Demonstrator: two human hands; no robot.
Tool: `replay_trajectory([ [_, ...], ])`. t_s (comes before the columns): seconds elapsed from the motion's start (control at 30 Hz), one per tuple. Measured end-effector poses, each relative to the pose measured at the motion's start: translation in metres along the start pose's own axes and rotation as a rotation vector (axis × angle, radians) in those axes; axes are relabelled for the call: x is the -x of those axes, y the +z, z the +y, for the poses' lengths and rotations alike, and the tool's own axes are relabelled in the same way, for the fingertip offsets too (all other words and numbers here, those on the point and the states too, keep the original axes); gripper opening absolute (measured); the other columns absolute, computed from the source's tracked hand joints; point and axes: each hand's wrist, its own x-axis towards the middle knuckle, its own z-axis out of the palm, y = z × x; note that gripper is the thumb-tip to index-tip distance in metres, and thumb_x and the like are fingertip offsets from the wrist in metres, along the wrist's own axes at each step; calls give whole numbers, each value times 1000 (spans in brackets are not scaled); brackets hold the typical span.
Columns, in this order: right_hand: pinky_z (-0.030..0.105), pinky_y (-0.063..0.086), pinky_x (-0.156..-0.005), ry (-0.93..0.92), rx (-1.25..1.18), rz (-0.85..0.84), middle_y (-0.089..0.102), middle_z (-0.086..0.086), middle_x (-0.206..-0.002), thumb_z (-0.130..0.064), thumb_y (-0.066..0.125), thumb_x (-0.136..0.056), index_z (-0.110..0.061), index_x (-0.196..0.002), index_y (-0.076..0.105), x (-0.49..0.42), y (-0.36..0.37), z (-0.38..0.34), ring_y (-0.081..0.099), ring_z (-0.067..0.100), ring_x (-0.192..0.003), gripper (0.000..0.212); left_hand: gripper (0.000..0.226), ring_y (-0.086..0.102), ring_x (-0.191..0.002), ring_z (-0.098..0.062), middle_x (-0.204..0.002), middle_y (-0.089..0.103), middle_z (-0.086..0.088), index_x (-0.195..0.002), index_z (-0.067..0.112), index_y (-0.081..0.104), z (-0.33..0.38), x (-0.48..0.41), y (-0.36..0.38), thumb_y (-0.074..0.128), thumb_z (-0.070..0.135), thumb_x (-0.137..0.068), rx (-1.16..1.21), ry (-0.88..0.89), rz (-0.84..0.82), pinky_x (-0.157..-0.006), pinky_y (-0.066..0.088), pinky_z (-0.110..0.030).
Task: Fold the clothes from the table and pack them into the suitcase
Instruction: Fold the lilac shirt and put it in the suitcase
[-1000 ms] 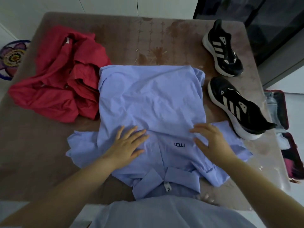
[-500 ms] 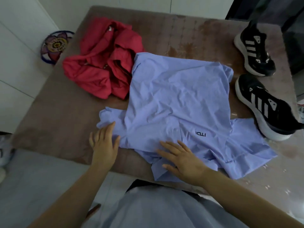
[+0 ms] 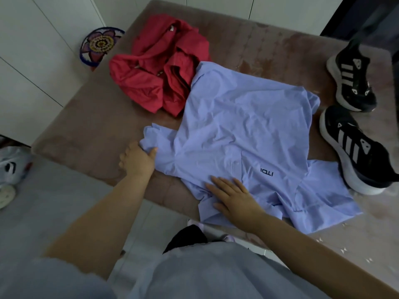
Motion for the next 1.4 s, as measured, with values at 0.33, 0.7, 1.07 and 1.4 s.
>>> replay_trajectory([
  [0.33,7,18,-103,339,-693,194,35,-6,-143,-30,49,-97,-18,-144,32,-7,-41,-3,29,3,-129,51,16,55,-83,-20,-92,58,-10,-103,-1,55,76,61,-21,58,7,-90,413,585,-41,-71,36,-21],
  [0.7,41,30,-109,501,-562,124,33,13,-149,-15,51,-92,-10,-144,34,-1,-50,36,34,32,-135,54,55,53,-114,-35,-128,54,-14,-131,6,50,56,73,10,67,21,-80,29,995,-282,-96,43,-45],
  [1.07,35,13,-114,327,-332,7,26,6,-154,-29,43,-96,-16,-145,34,-25,-50,25,26,25,-140,51,31,54,-86,-18,-96,59,-9,-102,2,64,22,60,8,47,3,-77,102,1035,-240,-74,32,-14],
  [1.4,39,8,-116,305,-200,-17,47,6,-142,-28,41,-100,-19,-142,41,-124,-62,24,31,29,-136,43,40,45,-97,-21,-112,55,-11,-123,12,47,-9,72,8,47,21,-84,56,1014,-161,-83,38,-27],
])
